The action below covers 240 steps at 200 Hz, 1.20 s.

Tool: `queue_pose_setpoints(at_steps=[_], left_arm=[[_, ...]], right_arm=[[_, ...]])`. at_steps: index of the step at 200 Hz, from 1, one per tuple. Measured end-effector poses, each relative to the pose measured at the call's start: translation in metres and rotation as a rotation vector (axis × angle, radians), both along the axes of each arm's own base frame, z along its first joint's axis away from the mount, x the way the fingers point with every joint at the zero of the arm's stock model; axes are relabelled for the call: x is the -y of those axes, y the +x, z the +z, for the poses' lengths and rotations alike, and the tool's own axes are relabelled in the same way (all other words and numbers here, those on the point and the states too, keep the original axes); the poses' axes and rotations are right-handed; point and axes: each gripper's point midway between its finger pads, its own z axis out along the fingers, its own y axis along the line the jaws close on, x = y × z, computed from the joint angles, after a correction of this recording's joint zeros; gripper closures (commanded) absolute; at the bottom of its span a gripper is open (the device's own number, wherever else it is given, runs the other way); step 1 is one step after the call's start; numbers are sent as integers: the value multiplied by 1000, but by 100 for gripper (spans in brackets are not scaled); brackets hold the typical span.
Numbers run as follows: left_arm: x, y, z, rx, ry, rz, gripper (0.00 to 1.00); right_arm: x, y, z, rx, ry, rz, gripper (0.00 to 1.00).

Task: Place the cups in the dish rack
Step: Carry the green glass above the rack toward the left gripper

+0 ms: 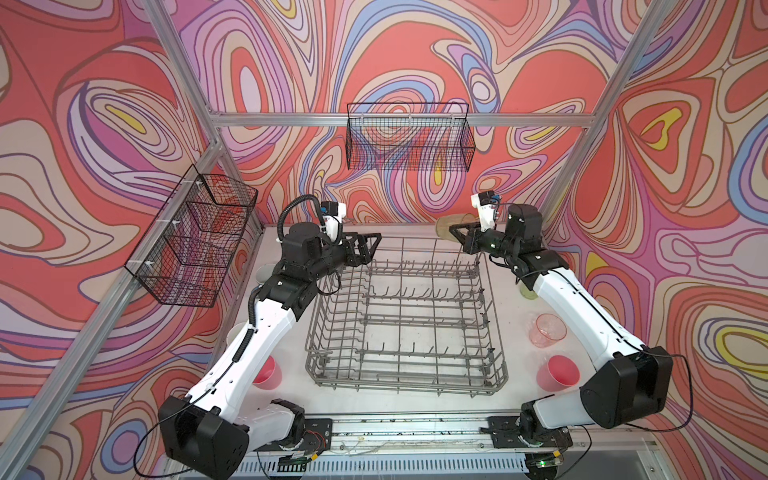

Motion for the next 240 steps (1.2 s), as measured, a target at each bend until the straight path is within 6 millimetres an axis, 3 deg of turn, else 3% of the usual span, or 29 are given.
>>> queue_pose_setpoints(at_steps=[34, 103, 139, 161, 187, 240], left_arm=[[12, 7, -10, -90, -38, -8, 15], [33, 16, -7, -108, -43, -84, 14], [48, 23, -2, -75, -31, -170, 13], [59, 27, 8, -35, -22, -238, 5], [68, 26, 17, 8, -26, -318, 6], [55, 41, 21, 32, -90, -421, 8]], right_arm=[[-17, -13, 7, 60, 58, 134, 100], [-39, -37, 33, 123, 153, 340, 100], [-48, -31, 29, 78, 203, 405, 100], [-51, -30, 29, 56, 228, 426, 100], [-50, -30, 34, 50, 261, 446, 100], [-39, -15, 44, 23, 371, 473, 100]])
